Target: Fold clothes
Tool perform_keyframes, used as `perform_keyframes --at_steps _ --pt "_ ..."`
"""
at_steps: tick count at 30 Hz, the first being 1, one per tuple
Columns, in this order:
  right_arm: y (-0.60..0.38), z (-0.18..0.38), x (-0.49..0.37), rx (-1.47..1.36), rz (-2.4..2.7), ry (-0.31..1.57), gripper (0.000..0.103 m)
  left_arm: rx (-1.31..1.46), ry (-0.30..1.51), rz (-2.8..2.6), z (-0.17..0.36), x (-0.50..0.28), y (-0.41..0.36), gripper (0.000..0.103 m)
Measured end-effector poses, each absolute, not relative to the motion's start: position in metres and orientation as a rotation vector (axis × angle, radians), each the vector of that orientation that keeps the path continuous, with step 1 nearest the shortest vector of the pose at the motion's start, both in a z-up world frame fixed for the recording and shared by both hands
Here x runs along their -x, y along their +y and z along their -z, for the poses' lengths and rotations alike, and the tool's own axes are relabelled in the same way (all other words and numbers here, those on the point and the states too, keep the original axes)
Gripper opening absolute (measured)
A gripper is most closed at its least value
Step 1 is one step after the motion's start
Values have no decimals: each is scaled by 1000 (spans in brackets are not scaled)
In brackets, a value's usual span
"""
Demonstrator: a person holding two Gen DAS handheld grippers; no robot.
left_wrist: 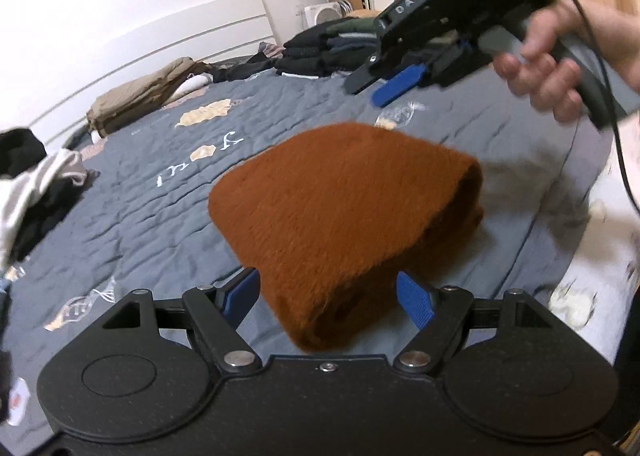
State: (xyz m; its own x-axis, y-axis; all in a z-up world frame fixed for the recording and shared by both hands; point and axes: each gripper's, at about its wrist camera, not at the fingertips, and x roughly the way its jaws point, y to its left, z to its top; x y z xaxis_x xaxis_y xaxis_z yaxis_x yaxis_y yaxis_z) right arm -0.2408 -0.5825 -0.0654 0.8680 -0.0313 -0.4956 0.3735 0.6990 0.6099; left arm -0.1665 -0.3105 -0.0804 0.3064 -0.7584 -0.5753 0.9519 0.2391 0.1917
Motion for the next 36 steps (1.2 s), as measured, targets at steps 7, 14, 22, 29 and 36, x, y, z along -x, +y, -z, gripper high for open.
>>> perform_keyframes --at_steps 7,14,22,29,36 --pt "-576 101 227 -822 148 636 32 -406 446 1155 65 140 -305 74" --pt "-585 107 251 -891 153 597 32 -110 588 1114 50 100 -290 74" --pt "-556 97 257 -845 48 637 32 -47 643 1163 53 104 -297 74" --pt "-558 101 262 -849 41 640 30 -33 662 1156 54 102 -296 74" --pt "-550 107 255 -790 34 706 33 -11 669 1143 52 98 -294 74"
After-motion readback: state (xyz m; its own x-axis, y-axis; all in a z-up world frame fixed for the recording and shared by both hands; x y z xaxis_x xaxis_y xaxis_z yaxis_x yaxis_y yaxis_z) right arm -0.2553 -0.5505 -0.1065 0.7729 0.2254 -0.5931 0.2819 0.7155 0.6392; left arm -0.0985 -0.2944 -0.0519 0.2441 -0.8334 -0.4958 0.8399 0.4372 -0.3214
